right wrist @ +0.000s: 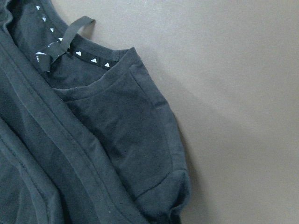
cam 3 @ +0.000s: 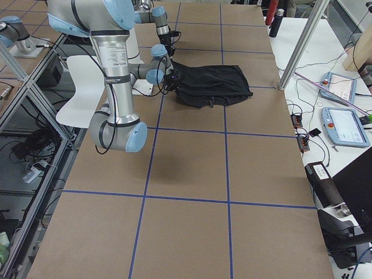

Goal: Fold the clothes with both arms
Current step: 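Grasp the near edge of the shirt with both grippers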

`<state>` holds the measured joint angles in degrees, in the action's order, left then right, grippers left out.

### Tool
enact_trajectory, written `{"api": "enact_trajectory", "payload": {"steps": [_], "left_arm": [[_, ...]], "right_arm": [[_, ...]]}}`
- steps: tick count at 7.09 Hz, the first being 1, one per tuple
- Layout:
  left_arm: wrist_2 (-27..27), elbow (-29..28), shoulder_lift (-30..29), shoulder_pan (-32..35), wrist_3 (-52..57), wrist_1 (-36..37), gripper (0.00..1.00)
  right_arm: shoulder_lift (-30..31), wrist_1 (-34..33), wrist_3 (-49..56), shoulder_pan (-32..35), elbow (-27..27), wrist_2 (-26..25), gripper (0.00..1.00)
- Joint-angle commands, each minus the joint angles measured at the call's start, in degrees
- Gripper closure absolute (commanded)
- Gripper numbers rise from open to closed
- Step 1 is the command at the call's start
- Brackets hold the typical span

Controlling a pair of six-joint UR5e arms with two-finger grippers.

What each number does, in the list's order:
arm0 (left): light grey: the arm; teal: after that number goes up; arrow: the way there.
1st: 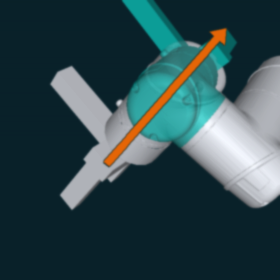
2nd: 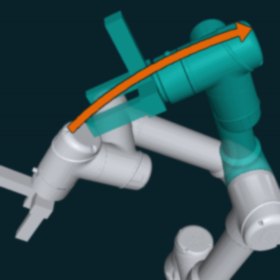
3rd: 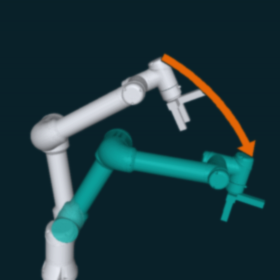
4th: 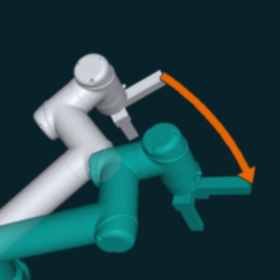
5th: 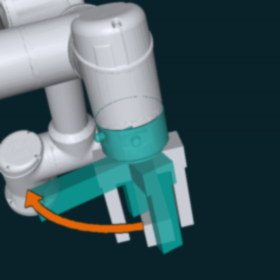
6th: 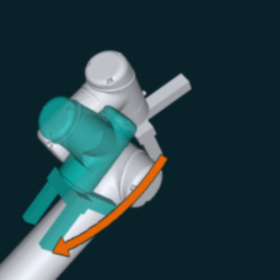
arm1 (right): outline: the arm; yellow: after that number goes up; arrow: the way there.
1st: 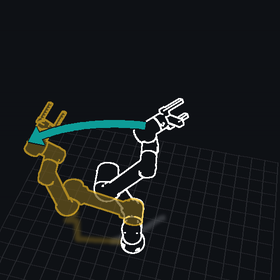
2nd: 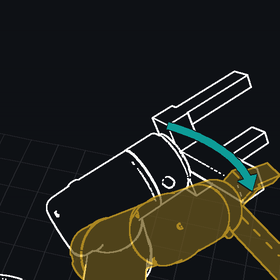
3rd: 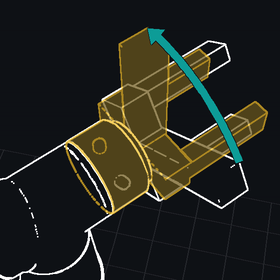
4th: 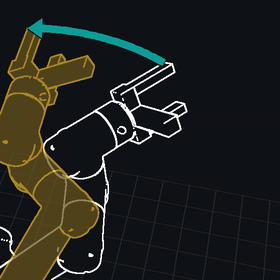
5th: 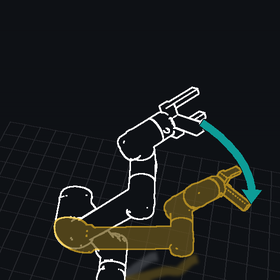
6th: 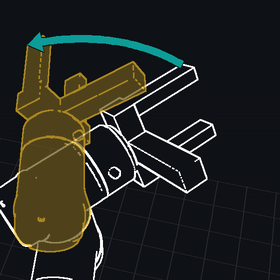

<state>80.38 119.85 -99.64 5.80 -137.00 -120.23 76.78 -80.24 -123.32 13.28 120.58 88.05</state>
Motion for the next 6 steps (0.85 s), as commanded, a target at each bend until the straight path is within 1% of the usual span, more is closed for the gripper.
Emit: {"api": "enact_trajectory", "payload": {"steps": [1,2,3,4,5,6], "left_arm": [[0.1,4.6,1.5,-0.2,0.2,2.0,1.0],[0.4,7.0,1.6,0.1,0.2,2.4,1.0],[2.9,9.9,1.5,0.7,0.6,4.2,1.0],[4.5,10.0,-0.4,4.8,3.7,5.9,1.0],[5.0,9.2,-2.0,8.5,6.8,6.1,1.0],[5.4,6.7,-4.1,13.1,10.1,6.3,1.0]], "right_arm": [[3.9,0.2,-1.7,-0.9,7.1,8.1,1.0],[3.8,0.2,-2.5,-1.0,8.9,9.1,1.0],[3.4,0.2,-2.5,-0.8,9.8,9.3,1.0],[2.9,0.1,-2.4,1.5,9.6,9.8,1.0],[2.0,-0.2,-2.4,7.1,7.2,15.3,1.0],[-2.9,-0.5,-2.2,13.1,2.3,21.1,1.0]]}}
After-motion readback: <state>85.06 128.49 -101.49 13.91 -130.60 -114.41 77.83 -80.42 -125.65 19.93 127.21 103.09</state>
